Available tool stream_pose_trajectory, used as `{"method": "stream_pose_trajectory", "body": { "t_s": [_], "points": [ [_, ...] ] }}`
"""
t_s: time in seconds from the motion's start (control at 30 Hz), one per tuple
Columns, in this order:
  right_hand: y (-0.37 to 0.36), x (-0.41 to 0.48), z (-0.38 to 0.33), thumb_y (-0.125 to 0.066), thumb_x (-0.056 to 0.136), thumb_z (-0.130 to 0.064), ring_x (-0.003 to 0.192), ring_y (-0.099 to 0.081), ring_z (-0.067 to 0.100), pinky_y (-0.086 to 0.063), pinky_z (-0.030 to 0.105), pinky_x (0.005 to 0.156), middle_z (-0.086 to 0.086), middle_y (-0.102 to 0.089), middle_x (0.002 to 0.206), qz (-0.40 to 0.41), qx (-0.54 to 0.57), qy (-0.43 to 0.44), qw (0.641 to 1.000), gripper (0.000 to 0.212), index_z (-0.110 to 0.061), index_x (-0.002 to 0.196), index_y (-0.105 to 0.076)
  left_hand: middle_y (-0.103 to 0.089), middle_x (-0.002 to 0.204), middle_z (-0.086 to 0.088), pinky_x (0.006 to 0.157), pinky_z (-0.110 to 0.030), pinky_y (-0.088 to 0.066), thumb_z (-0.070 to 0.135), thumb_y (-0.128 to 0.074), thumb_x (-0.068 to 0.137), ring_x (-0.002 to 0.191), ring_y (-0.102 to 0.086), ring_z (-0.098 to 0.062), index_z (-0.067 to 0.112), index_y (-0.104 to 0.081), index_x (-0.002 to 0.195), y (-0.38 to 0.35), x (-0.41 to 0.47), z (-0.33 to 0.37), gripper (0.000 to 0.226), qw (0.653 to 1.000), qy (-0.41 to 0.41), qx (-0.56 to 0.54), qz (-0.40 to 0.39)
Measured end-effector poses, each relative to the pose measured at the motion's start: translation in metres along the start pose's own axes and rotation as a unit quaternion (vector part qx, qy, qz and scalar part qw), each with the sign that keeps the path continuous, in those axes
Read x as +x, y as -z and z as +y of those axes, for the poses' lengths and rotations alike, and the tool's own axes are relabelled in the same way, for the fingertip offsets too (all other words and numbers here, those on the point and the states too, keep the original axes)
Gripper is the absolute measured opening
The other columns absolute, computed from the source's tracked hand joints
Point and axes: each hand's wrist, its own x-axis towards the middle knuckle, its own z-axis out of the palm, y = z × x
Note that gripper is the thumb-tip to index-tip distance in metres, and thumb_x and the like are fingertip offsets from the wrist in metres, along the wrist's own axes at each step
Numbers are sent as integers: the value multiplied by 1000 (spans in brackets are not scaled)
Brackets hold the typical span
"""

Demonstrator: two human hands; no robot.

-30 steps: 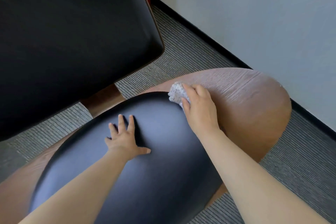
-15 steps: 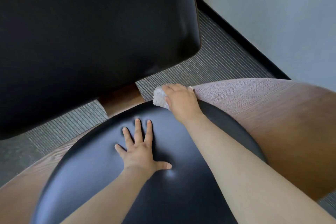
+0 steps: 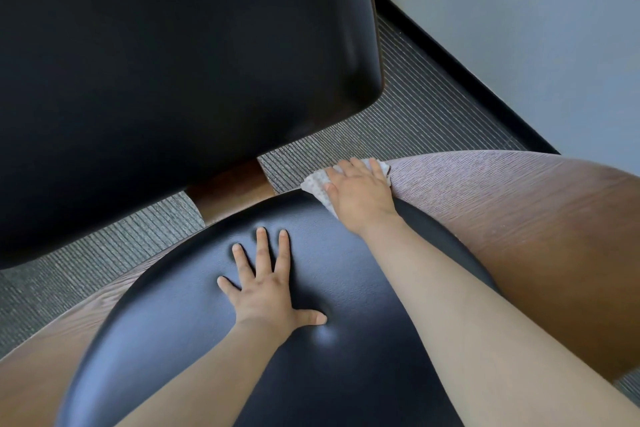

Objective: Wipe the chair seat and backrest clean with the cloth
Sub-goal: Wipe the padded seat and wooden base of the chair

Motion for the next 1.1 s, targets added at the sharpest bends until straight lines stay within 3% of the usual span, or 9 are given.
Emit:
{"method": "stream_pose_trajectory", "body": {
  "t_s": [0.27, 0.6, 0.97, 1.1],
  "points": [
    [9, -19, 41, -22, 101, -38, 146, -12, 21, 6, 41, 118, 4, -24, 156, 45, -29, -41, 998, 49, -24, 147, -29, 42, 149, 2, 110, -67, -12, 79, -67, 51, 141, 25, -41, 34, 38, 138, 1, -1, 0, 143, 1000, -1, 0, -1],
    [21, -28, 75, -44, 94, -36, 132, -33, 28, 2, 43, 116, 10, -46, 135, 103, -92, -59, 989, 48, -16, 138, -44, 42, 149, 2, 111, -67, -11, 79, -67, 52, 142, 24, -40, 35, 36, 139, 3, -2, 1, 143, 1000, -1, 1, 1],
    [31, -55, 100, -35, 94, -37, 137, -28, 33, 0, 46, 117, 15, -36, 146, 113, -189, -71, 973, 57, -12, 145, -35, 38, 151, 3, 110, -66, -15, 81, -66, 50, 143, 21, -39, 35, 34, 140, 3, -3, 2, 142, 1000, 2, 13, 12],
    [31, -60, 106, -39, 94, -35, 139, -26, 33, -3, 47, 118, 16, -34, 148, 116, -194, -81, 971, 57, -11, 145, -34, 37, 152, 2, 110, -66, -15, 80, -67, 50, 143, 22, -40, 35, 33, 141, 4, -4, 3, 142, 1000, 1, 10, 9]
  ]
}}
